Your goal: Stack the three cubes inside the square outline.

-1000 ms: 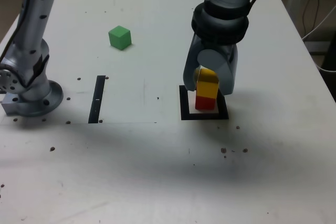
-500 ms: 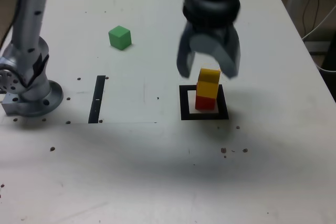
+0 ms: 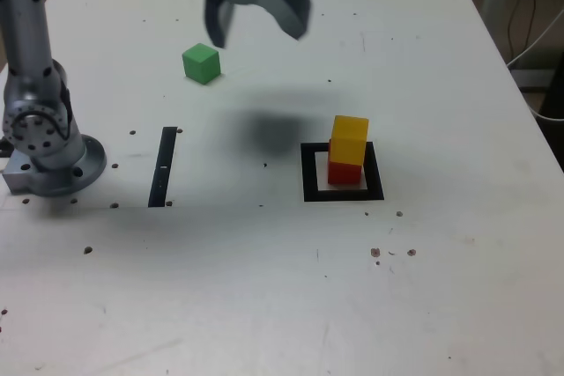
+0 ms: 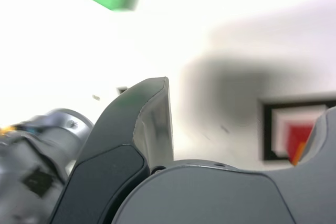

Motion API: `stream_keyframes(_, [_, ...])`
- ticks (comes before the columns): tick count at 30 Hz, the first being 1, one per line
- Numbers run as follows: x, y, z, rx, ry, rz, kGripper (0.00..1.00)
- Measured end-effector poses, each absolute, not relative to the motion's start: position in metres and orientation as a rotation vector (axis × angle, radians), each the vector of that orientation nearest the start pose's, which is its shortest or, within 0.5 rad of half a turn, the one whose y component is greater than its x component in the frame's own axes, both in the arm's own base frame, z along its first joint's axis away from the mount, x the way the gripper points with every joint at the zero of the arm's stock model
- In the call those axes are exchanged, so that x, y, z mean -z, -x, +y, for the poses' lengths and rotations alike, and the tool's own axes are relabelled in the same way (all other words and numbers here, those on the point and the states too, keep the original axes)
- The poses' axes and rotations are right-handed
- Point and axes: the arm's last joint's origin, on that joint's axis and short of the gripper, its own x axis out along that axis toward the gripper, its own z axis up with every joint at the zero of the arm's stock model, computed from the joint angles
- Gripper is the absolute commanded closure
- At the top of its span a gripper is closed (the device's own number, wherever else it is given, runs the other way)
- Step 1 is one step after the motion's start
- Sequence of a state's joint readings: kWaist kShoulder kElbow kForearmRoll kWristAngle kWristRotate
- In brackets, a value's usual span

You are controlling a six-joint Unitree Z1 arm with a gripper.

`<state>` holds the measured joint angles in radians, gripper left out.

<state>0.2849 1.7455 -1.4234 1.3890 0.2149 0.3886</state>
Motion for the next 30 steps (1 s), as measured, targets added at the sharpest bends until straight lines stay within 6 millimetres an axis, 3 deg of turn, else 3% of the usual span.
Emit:
stream_keyframes(5, [-0.305,-0.235,0.121,-0.13,-0.114,1.792,0.01])
stream_keyframes(14, [-0.271,-0.196,0.167,-0.317,0.279,1.708,0.01])
stream_keyframes(24, [-0.269,-0.174,0.182,-0.502,0.401,1.663,0.01])
stream_keyframes(30, [-0.26,-0.174,0.188,-0.522,0.414,1.658,0.03])
